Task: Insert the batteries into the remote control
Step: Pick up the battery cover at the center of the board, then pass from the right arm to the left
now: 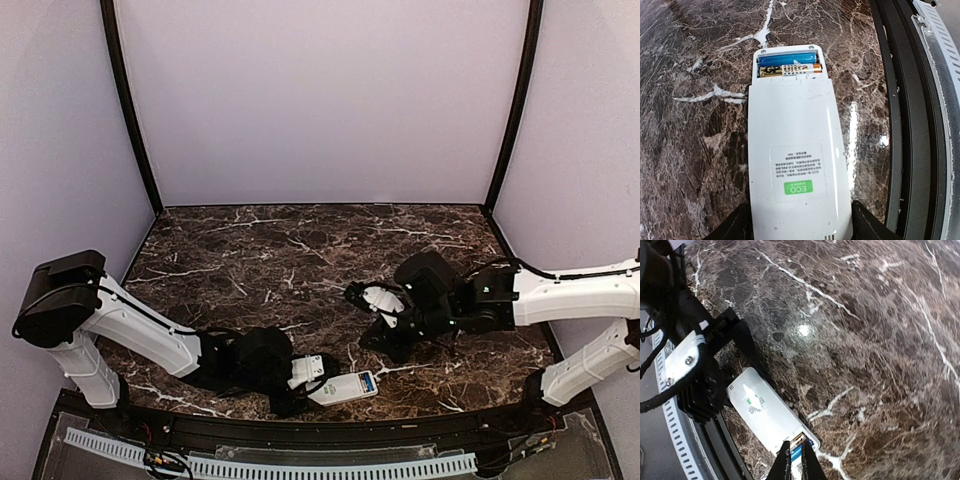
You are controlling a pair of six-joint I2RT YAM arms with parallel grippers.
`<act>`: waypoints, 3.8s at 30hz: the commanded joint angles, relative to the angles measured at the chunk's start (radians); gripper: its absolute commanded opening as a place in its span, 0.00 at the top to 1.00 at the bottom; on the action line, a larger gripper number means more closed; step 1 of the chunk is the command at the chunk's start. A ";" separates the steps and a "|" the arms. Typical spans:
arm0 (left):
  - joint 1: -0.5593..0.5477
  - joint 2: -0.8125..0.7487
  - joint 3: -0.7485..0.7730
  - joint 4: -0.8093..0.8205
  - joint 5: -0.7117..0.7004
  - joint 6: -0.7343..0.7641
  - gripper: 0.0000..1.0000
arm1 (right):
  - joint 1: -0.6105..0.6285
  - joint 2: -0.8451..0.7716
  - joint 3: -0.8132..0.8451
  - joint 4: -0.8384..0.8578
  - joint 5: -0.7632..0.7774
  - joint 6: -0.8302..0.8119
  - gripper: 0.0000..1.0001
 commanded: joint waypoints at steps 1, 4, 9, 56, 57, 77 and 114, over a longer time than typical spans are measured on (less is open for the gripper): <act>0.001 -0.012 -0.004 -0.033 -0.006 0.027 0.33 | -0.039 -0.040 -0.031 -0.092 0.144 0.404 0.91; 0.000 -0.035 0.000 -0.031 -0.047 0.034 0.31 | -0.117 -0.023 0.058 -0.296 0.259 0.524 0.86; 0.000 -0.084 0.017 -0.028 -0.080 0.069 0.27 | -0.269 0.037 0.191 -0.507 0.402 0.474 0.72; 0.000 -0.296 -0.032 -0.111 -0.140 0.052 0.08 | -0.679 0.572 0.331 -0.494 0.190 0.044 1.00; 0.000 -0.297 -0.032 -0.111 -0.140 0.051 0.08 | -0.680 0.569 0.330 -0.493 0.180 0.039 1.00; 0.000 -0.341 -0.023 -0.058 -0.254 0.049 0.08 | -0.549 0.230 0.300 -0.308 -0.195 0.230 1.00; 0.000 -0.323 0.123 0.697 -0.451 0.297 0.26 | 0.068 -0.083 0.333 0.421 0.164 0.692 1.00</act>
